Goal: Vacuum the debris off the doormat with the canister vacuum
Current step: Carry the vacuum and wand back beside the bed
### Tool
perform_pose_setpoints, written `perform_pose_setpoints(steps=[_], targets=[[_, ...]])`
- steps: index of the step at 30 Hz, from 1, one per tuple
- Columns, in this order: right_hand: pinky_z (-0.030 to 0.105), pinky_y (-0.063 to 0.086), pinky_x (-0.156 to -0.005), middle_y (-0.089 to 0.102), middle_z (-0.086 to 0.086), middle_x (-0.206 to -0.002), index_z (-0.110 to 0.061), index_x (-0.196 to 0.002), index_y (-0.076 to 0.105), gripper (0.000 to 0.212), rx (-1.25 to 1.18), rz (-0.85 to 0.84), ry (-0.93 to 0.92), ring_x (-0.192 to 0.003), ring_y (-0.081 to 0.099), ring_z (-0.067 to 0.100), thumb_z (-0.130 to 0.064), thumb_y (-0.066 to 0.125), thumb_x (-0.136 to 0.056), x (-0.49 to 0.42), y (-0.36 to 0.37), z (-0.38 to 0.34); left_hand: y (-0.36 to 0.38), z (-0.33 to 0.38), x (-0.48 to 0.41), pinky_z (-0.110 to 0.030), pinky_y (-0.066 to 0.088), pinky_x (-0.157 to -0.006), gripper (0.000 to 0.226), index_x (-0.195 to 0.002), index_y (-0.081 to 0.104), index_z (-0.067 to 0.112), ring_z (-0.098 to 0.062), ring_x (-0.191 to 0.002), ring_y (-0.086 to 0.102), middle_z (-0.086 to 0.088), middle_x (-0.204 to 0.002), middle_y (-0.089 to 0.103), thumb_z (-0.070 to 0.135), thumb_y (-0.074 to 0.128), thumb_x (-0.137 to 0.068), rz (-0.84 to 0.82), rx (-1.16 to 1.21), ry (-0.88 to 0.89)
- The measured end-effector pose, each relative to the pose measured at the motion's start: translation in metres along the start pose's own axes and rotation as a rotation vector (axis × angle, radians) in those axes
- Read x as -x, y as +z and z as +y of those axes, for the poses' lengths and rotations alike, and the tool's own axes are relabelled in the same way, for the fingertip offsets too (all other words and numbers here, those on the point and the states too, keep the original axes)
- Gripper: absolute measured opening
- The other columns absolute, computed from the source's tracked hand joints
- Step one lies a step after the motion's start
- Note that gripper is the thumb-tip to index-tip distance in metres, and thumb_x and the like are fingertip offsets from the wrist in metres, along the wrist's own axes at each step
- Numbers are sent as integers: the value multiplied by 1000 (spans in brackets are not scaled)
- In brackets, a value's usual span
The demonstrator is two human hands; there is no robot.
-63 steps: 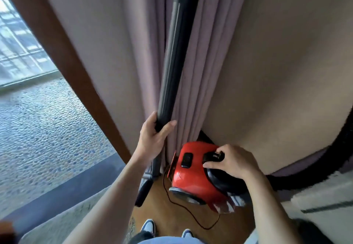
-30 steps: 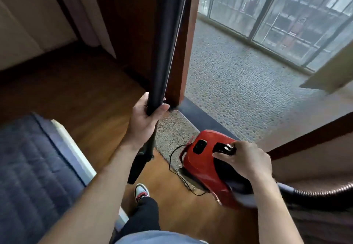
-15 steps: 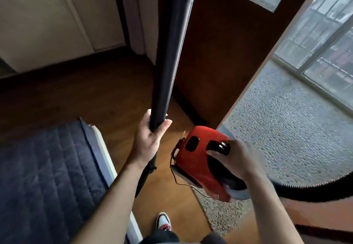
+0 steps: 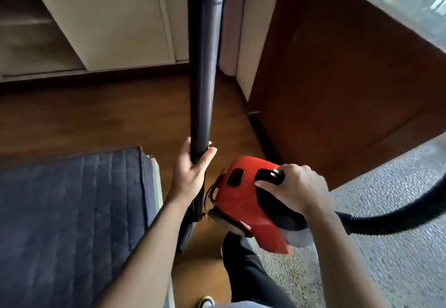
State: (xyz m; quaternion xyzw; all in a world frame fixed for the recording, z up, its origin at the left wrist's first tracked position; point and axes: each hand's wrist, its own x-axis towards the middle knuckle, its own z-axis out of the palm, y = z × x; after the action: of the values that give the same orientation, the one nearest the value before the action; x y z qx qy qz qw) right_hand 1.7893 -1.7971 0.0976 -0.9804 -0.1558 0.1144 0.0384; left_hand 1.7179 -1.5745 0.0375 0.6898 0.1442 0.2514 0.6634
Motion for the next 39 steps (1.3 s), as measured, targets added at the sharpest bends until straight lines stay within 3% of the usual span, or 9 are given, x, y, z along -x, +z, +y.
perform_pose_setpoints(steps=[4, 12, 16, 20, 26, 31, 33, 39], targets=[[33, 54, -67, 70, -4, -83, -25, -77, 62, 67, -5, -5, -78, -82, 71, 25, -91, 57, -70, -78, -6, -3, 12, -13, -59, -23, 49, -80, 29, -99, 62, 25, -12, -83, 63, 7, -86, 64, 50, 67, -84, 71, -23, -7], [31, 51, -65, 73, -1, -90, -26, -92, 70, 71, 93, 16, -261, -84, 72, 25, -92, 53, -72, -230, -36, -7, 50, -16, -187, -25, 53, -78, 21, -97, 63, 32, -21, -84, 67, 15, -86, 67, 47, 67, -83, 246, -62, 50], [31, 50, -62, 72, -3, -87, -27, -94, 71, 71, 111, 20, -282, -78, 71, 23, -92, 51, -73, -288, -56, -13, 60, -17, -229, -14, 48, -76, 16, -97, 62, 31, -9, -81, 65, 13, -85, 67, 39, 69, -84, 298, -63, 37], [30, 46, -61, 73, -2, -89, -26, -94, 71, 70, 116, 17, -313, -82, 72, 24, -91, 53, -74, -335, -70, -27, 59, -22, -275, -20, 49, -77, 25, -96, 63, 29, -14, -81, 65, 20, -86, 68, 48, 67, -81, 355, -56, 30], [30, 44, -60, 72, -3, -86, -24, -91, 69, 70, 104, 16, -346, -80, 72, 24, -90, 55, -74, -405, -76, -62, 41, -42, -340, -19, 50, -80, 23, -98, 63, 32, -15, -84, 67, 19, -88, 68, 49, 66, -82, 378, -78, 23], [31, 49, -63, 71, -1, -87, -23, -92, 69, 74, 139, 9, -379, -82, 72, 25, -92, 54, -72, -479, -72, -114, 8, -58, -418, -14, 48, -77, 25, -97, 63, 30, -13, -81, 66, 3, -85, 67, 49, 66, -81, 394, -76, 14], [32, 50, -65, 72, -1, -89, -24, -92, 69, 75, 141, -3, -386, -84, 71, 26, -94, 53, -70, -511, -71, -142, -12, -65, -453, -14, 48, -76, 23, -96, 63, 31, -11, -80, 65, 5, -84, 66, 48, 66, -81, 401, -71, 8], [34, 53, -70, 71, -6, -85, -29, -79, 65, 69, 88, -86, -360, -86, 70, 24, -96, 54, -66, -606, -84, -236, -80, -84, -549, -25, 52, -75, 24, -95, 64, 32, -20, -82, 67, 7, -83, 67, 50, 67, -80, 399, -98, -55]])
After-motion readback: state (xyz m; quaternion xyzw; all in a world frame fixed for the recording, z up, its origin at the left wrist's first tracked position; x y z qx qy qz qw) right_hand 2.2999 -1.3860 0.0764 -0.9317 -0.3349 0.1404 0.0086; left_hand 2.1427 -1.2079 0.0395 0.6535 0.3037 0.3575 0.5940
